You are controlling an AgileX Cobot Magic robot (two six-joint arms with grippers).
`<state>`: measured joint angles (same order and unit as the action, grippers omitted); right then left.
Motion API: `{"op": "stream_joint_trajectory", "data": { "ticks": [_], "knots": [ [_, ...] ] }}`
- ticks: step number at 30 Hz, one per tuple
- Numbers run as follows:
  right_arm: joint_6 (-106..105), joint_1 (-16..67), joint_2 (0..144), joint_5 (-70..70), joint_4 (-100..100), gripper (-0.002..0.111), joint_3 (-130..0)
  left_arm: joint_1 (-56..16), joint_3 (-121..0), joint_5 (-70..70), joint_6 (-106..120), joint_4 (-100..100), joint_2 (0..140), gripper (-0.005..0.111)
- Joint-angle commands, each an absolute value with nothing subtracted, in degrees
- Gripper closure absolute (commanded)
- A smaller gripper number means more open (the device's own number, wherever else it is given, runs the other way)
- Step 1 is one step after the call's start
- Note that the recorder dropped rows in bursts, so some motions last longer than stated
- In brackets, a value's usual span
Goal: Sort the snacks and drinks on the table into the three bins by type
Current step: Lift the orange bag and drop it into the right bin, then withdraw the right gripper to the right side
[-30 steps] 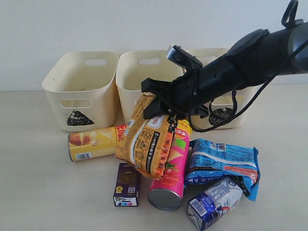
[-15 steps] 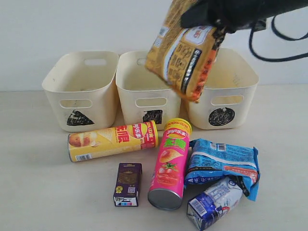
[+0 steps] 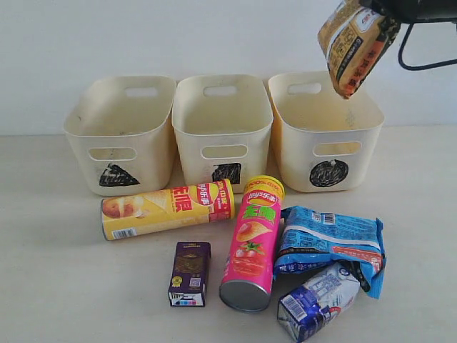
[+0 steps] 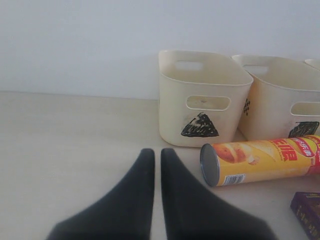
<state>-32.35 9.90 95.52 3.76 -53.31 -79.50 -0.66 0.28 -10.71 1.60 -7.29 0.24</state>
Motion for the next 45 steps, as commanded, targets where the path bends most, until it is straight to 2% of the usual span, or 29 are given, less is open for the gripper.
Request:
{"op": "stream_joint_trajectory", "data": {
  "ticks": [1, 12, 14, 17, 19, 21, 23, 25, 30, 33, 35, 36, 37, 38, 42, 45],
  "knots": [
    [-32.69, 9.69, 102.47, 3.17, -53.75, 0.108, -86.56, -0.63, 0.0, -10.37, 1.11, -7.68, 0.0, 0.103],
    [-32.37, 9.69, 119.21, 4.71, -54.49, 0.108, -99.48, -0.63, 0.0, -10.37, 1.11, -7.68, 0.0, 0.103],
    [-31.52, 9.69, 121.09, 5.63, -54.49, 0.105, -100.65, -0.63, 0.0, -10.37, 1.11, -7.68, 0.0, 0.103],
    [-31.38, 9.69, 123.42, 7.83, -54.6, 0.086, -102.18, -0.63, 0.0, -10.37, 1.11, -7.68, 0.0, 0.103],
    [-31.38, 9.69, 123.97, 8.5, -54.6, 0.067, -102.57, -0.63, 0.0, -10.37, 1.11, -7.68, 0.0, 0.103],
    [-31.38, 9.69, 124.22, 8.96, -54.6, 0.041, -102.54, -0.63, 0.0, -10.37, 1.11, -7.68, 0.0, 0.103],
    [-31.38, 9.69, 124.02, 8.96, -54.6, 0.022, -102.59, -0.63, 0.0, -10.37, 1.11, -7.68, 0.0, 0.103],
    [-31.38, 9.19, 123.26, 10.19, -54.6, 0.015, -102.97, -0.63, 0.0, -10.37, 1.11, -7.68, 0.0, 0.103],
    [-29.46, 6.68, 119.88, 17.59, -54.5, 0.022, -104.06, -0.63, 0.0, -10.37, 1.11, -7.68, 0.0, 0.103],
    [-29.46, 4.04, 116.95, 25.25, -52.98, 0.038, -104.06, -0.63, 0.0, -10.37, 1.11, -7.68, 0.0, 0.103],
    [-29.46, 1.81, 114.84, 31.99, -52.19, 0.057, -104.06, -0.63, 0.0, -10.37, 1.11, -7.68, 0.0, 0.103],
    [-29.46, -0.97, 112.87, 40.31, -51.9, 0.082, -104.06, -0.63, 0.0, -10.37, 1.11, -7.68, 0.0, 0.103],
    [-29.46, -2.04, 112.21, 43.54, -51.9, 0.092, -104.06, -0.63, 0.0, -10.37, 1.11, -7.68, 0.0, 0.103],
    [-29.35, -4.59, 111.02, 50.84, -51.9, 0.108, -104.06, -0.63, 0.0, -10.37, 1.11, -7.68, 0.0, 0.103],
    [-28.94, -8.12, 109.22, 62.75, -51.67, 0.108, -103.84, -0.63, 0.0, -10.37, 1.11, -7.68, 0.0, 0.103],
    [-28.82, -8.12, 106.91, 61.64, -52.11, 0.108, -100.34, -0.63, 0.0, -10.37, 1.11, -7.68, 0.0, 0.103]
  ]
}}
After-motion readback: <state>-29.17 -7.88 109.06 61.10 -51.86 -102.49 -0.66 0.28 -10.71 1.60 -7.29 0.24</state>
